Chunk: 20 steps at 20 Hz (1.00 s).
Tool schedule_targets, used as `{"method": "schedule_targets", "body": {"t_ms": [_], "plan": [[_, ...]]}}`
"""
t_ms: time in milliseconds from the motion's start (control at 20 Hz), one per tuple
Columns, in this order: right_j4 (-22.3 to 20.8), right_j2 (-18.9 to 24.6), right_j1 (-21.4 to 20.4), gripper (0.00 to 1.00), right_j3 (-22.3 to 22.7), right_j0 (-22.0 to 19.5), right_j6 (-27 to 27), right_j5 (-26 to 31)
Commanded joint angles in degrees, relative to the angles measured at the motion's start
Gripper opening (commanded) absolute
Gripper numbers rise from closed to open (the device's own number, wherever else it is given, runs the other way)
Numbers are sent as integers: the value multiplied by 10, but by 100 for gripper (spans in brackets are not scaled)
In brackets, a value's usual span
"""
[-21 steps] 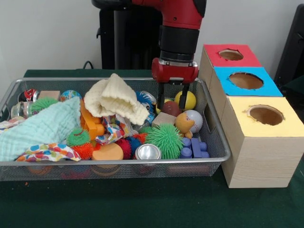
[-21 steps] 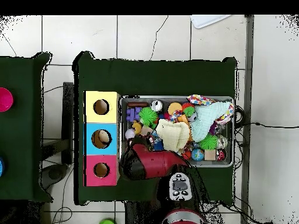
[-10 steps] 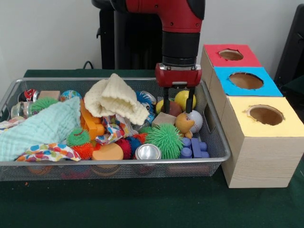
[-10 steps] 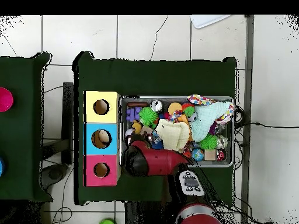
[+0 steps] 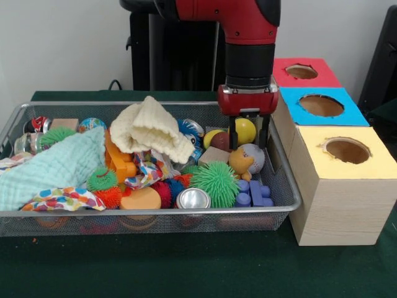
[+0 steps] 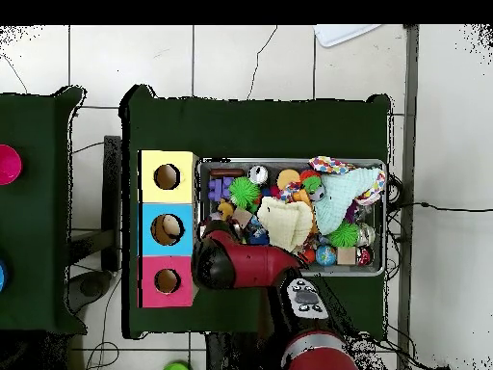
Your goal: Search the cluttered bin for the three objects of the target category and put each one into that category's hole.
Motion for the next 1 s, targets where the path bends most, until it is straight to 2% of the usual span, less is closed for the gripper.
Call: {"method": "schedule_targets", "body": {"t_ms": [50,250,450,1000], "plan": [[28,26,31,100,-3,12,119,-3],[14,1,45,100,-17,31,107,-30],[-8,-40,50,100,-47,61,72,-32],[-24,-43,63,100,-57,53,63,-46]]}}
